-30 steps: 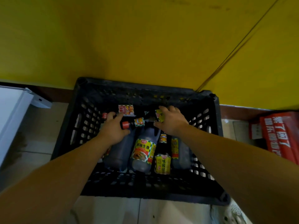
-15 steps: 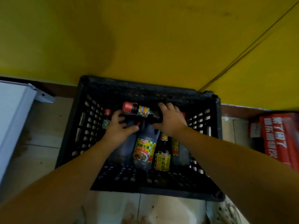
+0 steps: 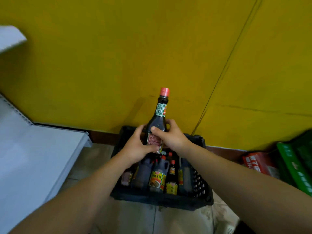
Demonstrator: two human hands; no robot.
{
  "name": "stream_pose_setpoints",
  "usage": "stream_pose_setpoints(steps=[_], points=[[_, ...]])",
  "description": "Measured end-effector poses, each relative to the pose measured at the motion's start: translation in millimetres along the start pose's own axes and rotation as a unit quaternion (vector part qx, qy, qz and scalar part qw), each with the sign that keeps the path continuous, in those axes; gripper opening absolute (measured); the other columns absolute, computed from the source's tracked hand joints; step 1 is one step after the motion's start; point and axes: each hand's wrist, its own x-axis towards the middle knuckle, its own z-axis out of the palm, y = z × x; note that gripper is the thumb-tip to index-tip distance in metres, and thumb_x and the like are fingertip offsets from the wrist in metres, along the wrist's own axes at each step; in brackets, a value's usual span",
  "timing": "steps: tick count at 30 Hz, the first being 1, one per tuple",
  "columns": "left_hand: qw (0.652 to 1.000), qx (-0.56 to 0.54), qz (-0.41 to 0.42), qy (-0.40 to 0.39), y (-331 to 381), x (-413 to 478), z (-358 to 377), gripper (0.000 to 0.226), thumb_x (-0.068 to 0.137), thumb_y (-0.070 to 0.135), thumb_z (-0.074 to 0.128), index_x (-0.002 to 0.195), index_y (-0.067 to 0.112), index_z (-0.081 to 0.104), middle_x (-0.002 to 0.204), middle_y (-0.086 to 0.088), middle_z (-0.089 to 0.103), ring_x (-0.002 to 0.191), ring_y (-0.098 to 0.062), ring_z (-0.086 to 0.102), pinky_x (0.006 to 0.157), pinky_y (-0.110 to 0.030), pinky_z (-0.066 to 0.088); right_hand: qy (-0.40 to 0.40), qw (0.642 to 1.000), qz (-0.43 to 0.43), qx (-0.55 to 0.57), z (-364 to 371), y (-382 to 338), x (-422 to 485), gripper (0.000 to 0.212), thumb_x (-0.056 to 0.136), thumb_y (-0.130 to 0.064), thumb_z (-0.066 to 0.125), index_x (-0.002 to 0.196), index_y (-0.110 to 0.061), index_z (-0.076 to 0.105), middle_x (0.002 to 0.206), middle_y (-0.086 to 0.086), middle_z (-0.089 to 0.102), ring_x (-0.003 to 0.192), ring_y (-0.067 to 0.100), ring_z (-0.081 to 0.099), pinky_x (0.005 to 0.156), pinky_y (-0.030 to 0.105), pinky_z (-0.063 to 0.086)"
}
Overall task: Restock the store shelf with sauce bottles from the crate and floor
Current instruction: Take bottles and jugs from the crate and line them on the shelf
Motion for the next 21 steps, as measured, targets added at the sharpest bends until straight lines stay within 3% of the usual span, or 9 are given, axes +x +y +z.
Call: stream_pose_setpoints(steps=[3,6,10,12,15,19,21], points=[[0.996,-0.075,0.049,-0.011,41,-47,-26,0.095,0.062,0.01,0.083,0.141,0.026,0.034,0.122,-0.003,0.061,0.093,-0.008,0.065,0.077,-0.025,0.052,0.007,0.999,-0.052,0.008,-10,-65,-35,0.038,0.092,-0.047,0.059,0.118,-0.021,0.049,0.106,-0.004,0.062,0.092,0.011,0.061,0.081,0.032,0.049],[0.985,-0.159,0.066,-0.012,78,-96,-47,0.078,0.054,0.01,0.075,0.12,0.031,0.04,0.098,-0.006,0.068,0.077,-0.015,0.069,0.065,-0.032,0.056,-0.054,0.991,-0.079,0.091,-14,-126,-67,0.023,0.097,-0.025,0.055,0.118,-0.019,0.054,0.102,0.002,0.068,0.093,0.019,0.064,0.087,0.038,0.05],[0.979,-0.172,0.111,0.002,113,-156,-66,0.065,0.066,0.003,0.068,0.122,0.025,0.044,0.103,-0.007,0.066,0.088,-0.021,0.066,0.071,-0.034,0.054,-0.071,0.979,-0.162,0.098,10,-186,-116,0.037,0.094,-0.015,0.06,0.129,-0.012,0.049,0.11,0.013,0.066,0.09,0.025,0.066,0.072,0.035,0.052],[0.981,-0.102,0.151,0.064,126,-185,-74,0.076,0.074,-0.001,0.074,0.137,0.017,0.036,0.102,0.001,0.065,0.091,-0.014,0.065,0.076,-0.029,0.051,-0.051,0.972,-0.21,0.089,31,-212,-141,0.04,0.091,-0.018,0.065,0.127,-0.011,0.048,0.113,0.014,0.064,0.094,0.028,0.066,0.075,0.038,0.054],[0.958,-0.019,0.202,0.205,141,-230,-93,0.102,0.071,0.01,0.082,0.145,0.037,0.017,0.111,0.009,0.055,0.101,-0.013,0.061,0.087,-0.035,0.052,-0.048,0.957,-0.276,0.072,63,-246,-180,0.033,0.089,-0.022,0.068,0.115,-0.019,0.048,0.104,0.008,0.063,0.091,0.025,0.066,0.078,0.039,0.055],[0.931,-0.045,0.241,0.271,145,-299,-129,0.081,0.062,0.016,0.086,0.12,0.049,0.04,0.117,-0.004,0.059,0.103,-0.022,0.064,0.089,-0.045,0.054,-0.085,0.93,-0.357,0.024,109,-279,-228,0.037,0.089,-0.026,0.068,0.12,-0.021,0.048,0.097,0.003,0.06,0.089,0.023,0.066,0.078,0.037,0.055],[0.925,-0.077,0.247,0.279,143,-332,-146,0.078,0.069,0.008,0.082,0.125,0.043,0.041,0.115,-0.009,0.062,0.1,-0.023,0.067,0.087,-0.042,0.055,-0.126,0.917,-0.379,-0.015,131,-291,-247,0.045,0.089,-0.031,0.067,0.128,-0.024,0.045,0.096,0.002,0.06,0.09,0.024,0.066,0.076,0.037,0.055]])
